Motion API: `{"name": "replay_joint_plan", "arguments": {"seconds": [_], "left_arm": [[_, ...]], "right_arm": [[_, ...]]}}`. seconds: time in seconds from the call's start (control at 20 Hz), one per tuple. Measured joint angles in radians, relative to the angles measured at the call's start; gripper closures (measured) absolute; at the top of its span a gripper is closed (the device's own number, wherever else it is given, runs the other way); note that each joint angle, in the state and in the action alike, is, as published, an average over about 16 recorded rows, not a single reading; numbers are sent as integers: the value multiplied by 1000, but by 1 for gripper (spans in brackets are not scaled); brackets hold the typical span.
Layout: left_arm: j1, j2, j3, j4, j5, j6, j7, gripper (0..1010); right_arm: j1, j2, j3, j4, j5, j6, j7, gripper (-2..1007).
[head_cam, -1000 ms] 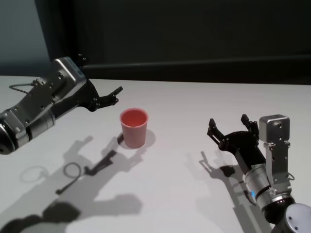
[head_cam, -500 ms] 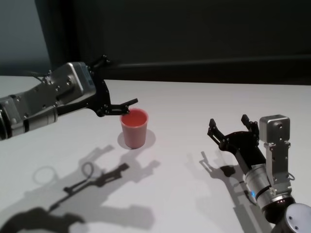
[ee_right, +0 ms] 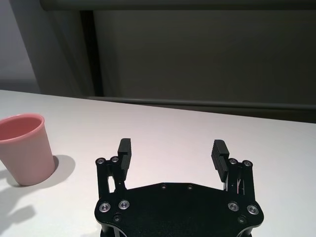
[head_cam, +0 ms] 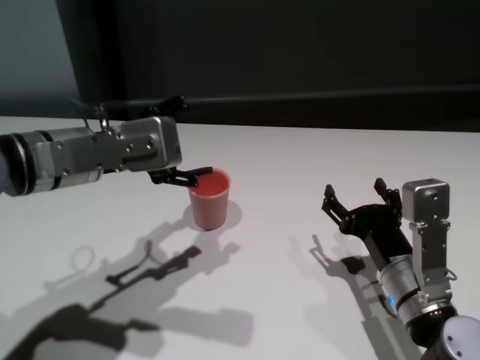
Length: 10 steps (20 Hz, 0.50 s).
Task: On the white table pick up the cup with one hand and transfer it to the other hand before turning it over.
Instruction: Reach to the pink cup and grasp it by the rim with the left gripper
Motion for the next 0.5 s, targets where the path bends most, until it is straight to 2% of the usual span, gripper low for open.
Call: {"name": "replay_joint_plan", "arguments": {"seconds": [0.5], "left_arm": [[-123,29,119,66,101,-22,-93,9]], "right_arm": [[0,0,0,0,0,0,0,3]]}}
